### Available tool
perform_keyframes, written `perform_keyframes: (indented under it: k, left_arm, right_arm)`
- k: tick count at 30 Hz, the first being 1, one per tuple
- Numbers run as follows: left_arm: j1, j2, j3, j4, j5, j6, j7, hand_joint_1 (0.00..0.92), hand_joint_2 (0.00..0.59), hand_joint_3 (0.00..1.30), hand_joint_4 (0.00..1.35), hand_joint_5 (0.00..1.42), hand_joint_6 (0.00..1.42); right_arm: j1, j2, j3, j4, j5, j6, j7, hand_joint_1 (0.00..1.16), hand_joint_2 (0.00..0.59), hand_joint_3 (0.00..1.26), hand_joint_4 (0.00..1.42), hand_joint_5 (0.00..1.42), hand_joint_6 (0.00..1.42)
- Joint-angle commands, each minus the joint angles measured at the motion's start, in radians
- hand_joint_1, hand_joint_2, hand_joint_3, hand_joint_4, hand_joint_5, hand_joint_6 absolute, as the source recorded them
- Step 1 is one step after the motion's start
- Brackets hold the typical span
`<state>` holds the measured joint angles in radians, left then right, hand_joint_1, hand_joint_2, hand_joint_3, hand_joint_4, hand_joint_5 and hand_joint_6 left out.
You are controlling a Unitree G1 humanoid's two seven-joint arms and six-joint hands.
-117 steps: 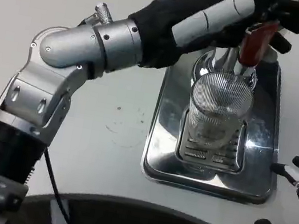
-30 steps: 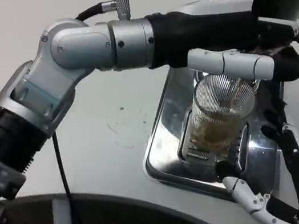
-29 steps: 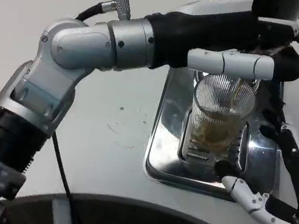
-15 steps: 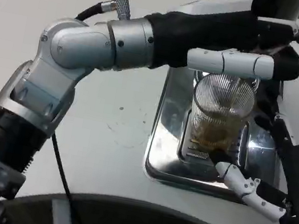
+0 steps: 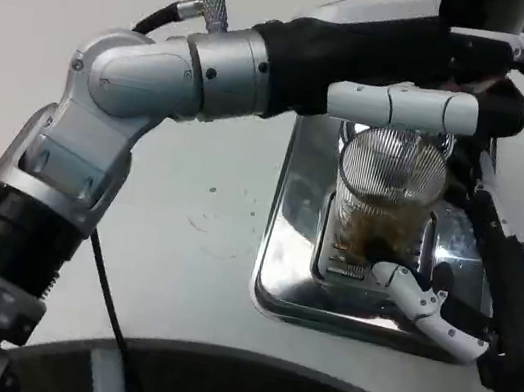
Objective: Grasp the cup under the faucet to collect the drink, then remove the cup.
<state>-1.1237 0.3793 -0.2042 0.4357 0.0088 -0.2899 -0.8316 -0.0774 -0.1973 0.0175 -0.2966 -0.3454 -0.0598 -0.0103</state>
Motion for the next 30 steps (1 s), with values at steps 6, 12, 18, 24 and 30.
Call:
perform_keyframes:
  k: [6,12,18,24,30]
  left_arm:
    - [-0.001,0.014,-0.019,0.017,0.024,0.001,-0.038,0.000,0.103,0.14,0.07,0.16,0.16]
    - [-0.005,0.022,-0.018,0.012,0.023,0.005,-0.042,0.000,0.103,0.14,0.07,0.16,0.16]
    - [-0.005,0.024,-0.019,0.010,0.024,0.006,-0.044,0.000,0.103,0.14,0.07,0.16,0.16]
    - [-0.007,0.024,-0.019,0.011,0.025,0.006,-0.045,0.000,0.103,0.14,0.07,0.16,0.16]
    - [-0.010,0.025,-0.021,0.015,0.028,0.006,-0.048,0.000,0.103,0.14,0.08,0.16,0.17]
  right_arm:
    - [-0.048,0.007,-0.003,0.087,0.023,-0.056,-0.027,0.62,0.235,0.01,0.06,0.11,0.00]
    - [-0.082,0.005,-0.001,0.134,0.018,-0.062,-0.044,0.63,0.228,0.01,0.06,0.10,0.00]
    - [-0.102,0.003,0.001,0.164,0.020,-0.063,-0.049,0.64,0.227,0.01,0.05,0.09,0.00]
    - [-0.123,0.004,0.004,0.194,0.024,-0.064,-0.045,0.64,0.226,0.01,0.05,0.09,0.00]
    - [-0.138,0.006,0.006,0.214,0.029,-0.065,-0.043,0.63,0.223,0.01,0.04,0.09,0.00]
